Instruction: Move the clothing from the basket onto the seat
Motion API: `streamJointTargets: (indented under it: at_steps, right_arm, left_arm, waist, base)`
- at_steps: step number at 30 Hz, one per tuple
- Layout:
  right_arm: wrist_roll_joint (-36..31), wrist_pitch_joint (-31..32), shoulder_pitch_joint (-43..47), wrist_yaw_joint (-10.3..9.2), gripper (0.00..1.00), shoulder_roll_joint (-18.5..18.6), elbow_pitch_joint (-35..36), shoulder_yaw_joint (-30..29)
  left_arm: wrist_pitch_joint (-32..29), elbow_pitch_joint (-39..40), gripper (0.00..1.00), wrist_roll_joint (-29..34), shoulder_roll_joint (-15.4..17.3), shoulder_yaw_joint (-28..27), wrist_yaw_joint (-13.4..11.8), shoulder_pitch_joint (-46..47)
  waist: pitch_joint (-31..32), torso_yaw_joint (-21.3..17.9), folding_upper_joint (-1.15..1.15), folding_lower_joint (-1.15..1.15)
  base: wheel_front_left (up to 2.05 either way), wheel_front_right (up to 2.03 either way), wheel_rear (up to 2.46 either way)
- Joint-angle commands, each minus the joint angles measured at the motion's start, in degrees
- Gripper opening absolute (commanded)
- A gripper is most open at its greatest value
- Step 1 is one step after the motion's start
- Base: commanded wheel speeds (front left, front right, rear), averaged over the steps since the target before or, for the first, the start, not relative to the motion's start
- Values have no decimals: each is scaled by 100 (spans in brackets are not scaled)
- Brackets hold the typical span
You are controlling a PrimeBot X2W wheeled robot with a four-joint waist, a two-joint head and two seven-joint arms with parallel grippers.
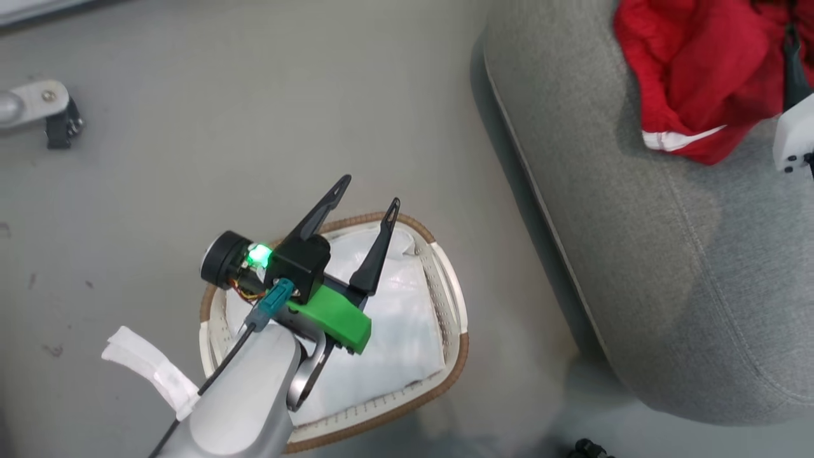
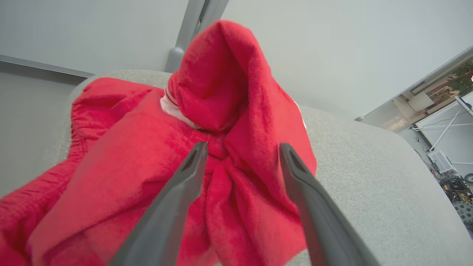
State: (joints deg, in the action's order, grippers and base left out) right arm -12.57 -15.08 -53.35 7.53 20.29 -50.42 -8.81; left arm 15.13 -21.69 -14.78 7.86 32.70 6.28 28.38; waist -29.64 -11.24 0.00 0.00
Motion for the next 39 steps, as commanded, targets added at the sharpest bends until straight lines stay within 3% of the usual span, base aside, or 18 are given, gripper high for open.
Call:
streamJointTargets:
  at_steps: [1, 10, 15, 20, 26, 30, 34, 39]
  right_arm:
    - [76, -10, 136, -8, 100, 68, 57, 33]
    - [292, -11, 486, -8, 100, -177, 249, 224]
    - [431, -12, 792, -8, 100, -586, 420, 312]
    - [882, -12, 1430, -7, 100, -1252, 886, 364]
    - [1366, -12, 2452, -7, 100, -1622, 1542, 645]
    - [1590, -12, 3154, -7, 100, -1715, 1886, 677]
    - [2235, -12, 3709, -7, 100, -1732, 2145, 926]
    - [2405, -12, 4225, -7, 100, -1729, 2434, 1027]
  left_arm:
    - [2, -19, 100, -69, -26, -67, -20, -153]
    - [2, 21, 100, -198, -142, -594, -98, -792]
    - [2, 146, 100, -236, -197, -1050, -246, -1212]
    - [2, 447, 100, -295, -268, -1795, -412, -1852]
    - [1, 724, 100, -317, -326, -2469, -482, -2510]
    - [1, 843, 100, -269, -363, -2790, -499, -2908]
    - [1, 890, 100, -220, -410, -2905, -422, -3205]
    - [1, 890, 100, -258, -444, -2964, -358, -3431]
  waist:
    - [580, 55, 0, 0]
    - [1497, 389, 0, 0]
    - [1881, 591, 0, 0]
    - [2307, 862, 0, 0]
    - [2649, 1116, 0, 0]
    - [2842, 1244, 0, 0]
    - [2959, 1352, 0, 0]
    - [3056, 1430, 0, 0]
  base:
    - [0, 0, 0]
    - [0, 0, 0]
    - [0, 0, 0]
    - [0, 0, 0]
    - [0, 0, 0]
    - [0, 0, 0]
    - [0, 0, 0]
    - [0, 0, 0]
